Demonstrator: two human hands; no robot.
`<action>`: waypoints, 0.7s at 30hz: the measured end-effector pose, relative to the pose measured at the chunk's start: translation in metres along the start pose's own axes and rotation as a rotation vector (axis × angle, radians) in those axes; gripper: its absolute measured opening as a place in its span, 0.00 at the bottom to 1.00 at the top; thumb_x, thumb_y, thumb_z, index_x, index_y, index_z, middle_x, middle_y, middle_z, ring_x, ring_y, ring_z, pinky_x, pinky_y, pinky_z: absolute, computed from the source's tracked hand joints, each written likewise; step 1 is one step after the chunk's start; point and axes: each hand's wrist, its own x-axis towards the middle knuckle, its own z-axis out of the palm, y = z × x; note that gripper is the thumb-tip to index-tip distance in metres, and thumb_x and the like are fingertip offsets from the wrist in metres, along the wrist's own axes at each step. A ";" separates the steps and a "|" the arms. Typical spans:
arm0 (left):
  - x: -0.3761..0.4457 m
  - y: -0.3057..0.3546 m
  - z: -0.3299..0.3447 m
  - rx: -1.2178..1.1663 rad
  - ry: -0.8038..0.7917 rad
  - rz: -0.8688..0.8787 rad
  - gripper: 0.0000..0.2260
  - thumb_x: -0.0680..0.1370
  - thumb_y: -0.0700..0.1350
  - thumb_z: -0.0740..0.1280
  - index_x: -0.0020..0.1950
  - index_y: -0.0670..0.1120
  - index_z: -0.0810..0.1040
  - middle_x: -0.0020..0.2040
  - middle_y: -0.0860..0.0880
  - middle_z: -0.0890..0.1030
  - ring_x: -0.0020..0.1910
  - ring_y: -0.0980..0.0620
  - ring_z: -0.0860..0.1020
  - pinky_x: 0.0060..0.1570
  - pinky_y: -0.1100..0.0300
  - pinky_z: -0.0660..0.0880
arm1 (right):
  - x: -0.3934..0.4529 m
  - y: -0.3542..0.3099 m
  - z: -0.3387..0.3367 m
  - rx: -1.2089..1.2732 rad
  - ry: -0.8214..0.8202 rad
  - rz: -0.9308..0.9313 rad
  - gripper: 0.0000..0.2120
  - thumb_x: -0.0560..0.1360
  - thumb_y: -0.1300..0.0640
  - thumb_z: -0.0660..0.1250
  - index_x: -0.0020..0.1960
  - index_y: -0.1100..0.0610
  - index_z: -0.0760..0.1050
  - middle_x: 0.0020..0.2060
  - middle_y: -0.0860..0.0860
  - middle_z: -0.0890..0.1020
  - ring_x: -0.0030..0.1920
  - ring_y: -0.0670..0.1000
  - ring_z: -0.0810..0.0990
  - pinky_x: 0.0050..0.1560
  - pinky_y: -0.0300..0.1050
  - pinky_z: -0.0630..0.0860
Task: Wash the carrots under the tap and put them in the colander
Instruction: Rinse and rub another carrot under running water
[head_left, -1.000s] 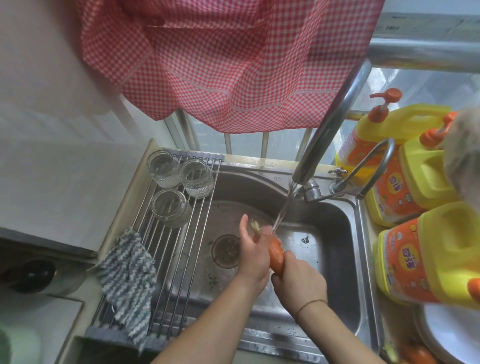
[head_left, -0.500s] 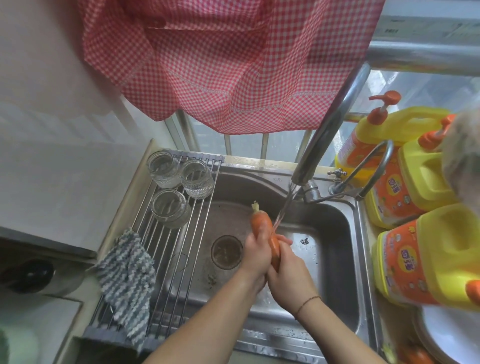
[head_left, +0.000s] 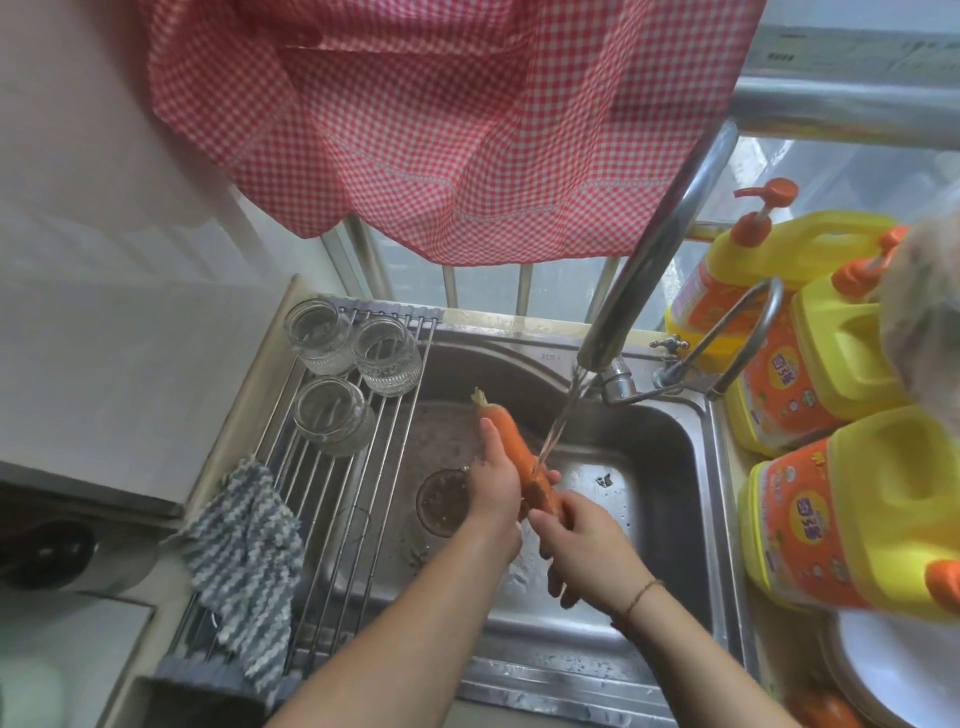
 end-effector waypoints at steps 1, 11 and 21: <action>-0.002 -0.001 0.000 0.003 -0.016 0.024 0.31 0.79 0.67 0.54 0.49 0.38 0.75 0.30 0.44 0.81 0.32 0.44 0.82 0.38 0.52 0.79 | 0.004 -0.001 -0.002 0.086 -0.036 0.039 0.06 0.79 0.57 0.60 0.46 0.59 0.73 0.34 0.55 0.76 0.24 0.53 0.76 0.22 0.42 0.71; -0.007 -0.002 0.003 0.013 -0.040 0.054 0.27 0.80 0.63 0.58 0.41 0.39 0.73 0.30 0.41 0.79 0.31 0.44 0.80 0.39 0.52 0.79 | 0.025 -0.005 -0.008 0.438 -0.323 0.138 0.06 0.73 0.62 0.55 0.42 0.63 0.70 0.27 0.60 0.73 0.20 0.55 0.71 0.19 0.37 0.62; 0.004 -0.007 -0.007 0.032 0.053 0.026 0.31 0.78 0.68 0.58 0.56 0.39 0.77 0.40 0.41 0.83 0.37 0.42 0.84 0.38 0.52 0.81 | 0.035 -0.002 0.004 0.445 -0.298 0.142 0.23 0.76 0.43 0.57 0.43 0.64 0.72 0.23 0.60 0.72 0.19 0.54 0.67 0.22 0.39 0.62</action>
